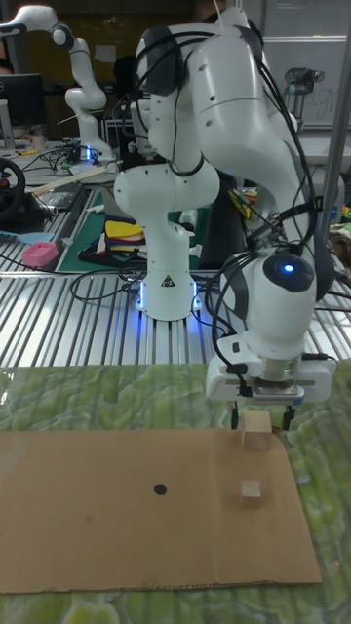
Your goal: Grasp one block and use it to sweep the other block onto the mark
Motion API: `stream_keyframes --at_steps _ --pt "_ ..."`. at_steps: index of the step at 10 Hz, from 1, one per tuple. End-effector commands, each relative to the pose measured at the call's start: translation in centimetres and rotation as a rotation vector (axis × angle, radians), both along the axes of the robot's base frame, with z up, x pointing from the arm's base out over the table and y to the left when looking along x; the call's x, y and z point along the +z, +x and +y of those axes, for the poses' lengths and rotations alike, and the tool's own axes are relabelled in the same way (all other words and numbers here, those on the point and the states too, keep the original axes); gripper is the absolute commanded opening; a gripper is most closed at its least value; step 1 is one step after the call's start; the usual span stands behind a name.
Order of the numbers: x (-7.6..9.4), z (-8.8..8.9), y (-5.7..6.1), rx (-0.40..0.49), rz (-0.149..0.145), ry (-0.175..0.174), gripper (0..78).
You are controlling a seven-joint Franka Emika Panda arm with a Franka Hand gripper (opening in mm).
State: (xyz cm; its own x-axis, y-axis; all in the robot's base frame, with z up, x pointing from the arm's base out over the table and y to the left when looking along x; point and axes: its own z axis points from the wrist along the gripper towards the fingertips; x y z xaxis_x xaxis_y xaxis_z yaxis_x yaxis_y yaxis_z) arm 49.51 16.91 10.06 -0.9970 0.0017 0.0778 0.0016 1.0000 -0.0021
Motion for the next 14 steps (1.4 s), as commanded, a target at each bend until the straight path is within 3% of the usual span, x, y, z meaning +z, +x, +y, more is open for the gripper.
stream_keyframes --at_steps 1,6,14 --pt "-0.89 -0.34 -0.03 -0.003 -0.009 0.021 77.5" --pt "-0.96 -0.36 -0.04 -0.015 -0.007 0.034 77.5" --pt "-0.97 -0.34 -0.06 -0.04 -0.002 0.023 77.5"
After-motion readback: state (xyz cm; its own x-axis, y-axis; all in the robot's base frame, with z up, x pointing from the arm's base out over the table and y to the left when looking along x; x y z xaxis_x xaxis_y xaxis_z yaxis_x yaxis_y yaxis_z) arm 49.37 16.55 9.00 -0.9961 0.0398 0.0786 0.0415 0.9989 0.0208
